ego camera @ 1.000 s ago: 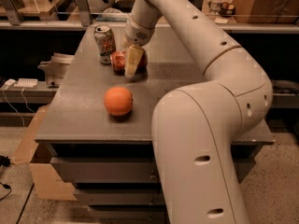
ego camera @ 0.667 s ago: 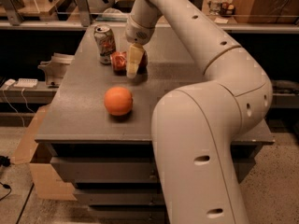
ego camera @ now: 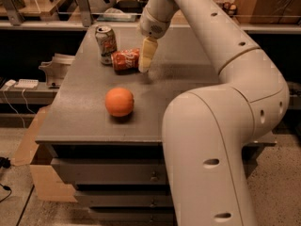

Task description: Move coke can near 7up can

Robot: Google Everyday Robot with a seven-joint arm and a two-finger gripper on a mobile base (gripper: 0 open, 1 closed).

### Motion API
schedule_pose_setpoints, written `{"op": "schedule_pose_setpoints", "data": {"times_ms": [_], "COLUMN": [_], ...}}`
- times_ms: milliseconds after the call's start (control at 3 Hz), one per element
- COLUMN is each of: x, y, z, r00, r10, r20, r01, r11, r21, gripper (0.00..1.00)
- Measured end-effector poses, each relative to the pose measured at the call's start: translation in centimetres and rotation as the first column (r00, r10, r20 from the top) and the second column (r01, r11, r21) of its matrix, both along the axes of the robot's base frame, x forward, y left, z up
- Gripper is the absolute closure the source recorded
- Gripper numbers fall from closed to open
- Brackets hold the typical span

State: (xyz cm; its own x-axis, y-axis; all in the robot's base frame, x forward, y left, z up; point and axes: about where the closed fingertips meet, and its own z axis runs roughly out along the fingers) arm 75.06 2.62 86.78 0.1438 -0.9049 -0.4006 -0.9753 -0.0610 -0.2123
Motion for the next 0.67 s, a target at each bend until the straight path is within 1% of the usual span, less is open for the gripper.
{"op": "schedule_pose_setpoints", "data": {"times_ms": [333, 667], "x": [0.87, 0.9], "y": [-4.72, -4.7], "z": [1.19, 1.16], "r00": [0.9965, 0.9965], "r10": [-0.077, -0.077], "r20": [0.034, 0.034], "r01": [0.076, 0.076], "r11": [0.997, 0.997], "r21": [0.014, 0.014], "gripper": [0.0, 0.0]}}
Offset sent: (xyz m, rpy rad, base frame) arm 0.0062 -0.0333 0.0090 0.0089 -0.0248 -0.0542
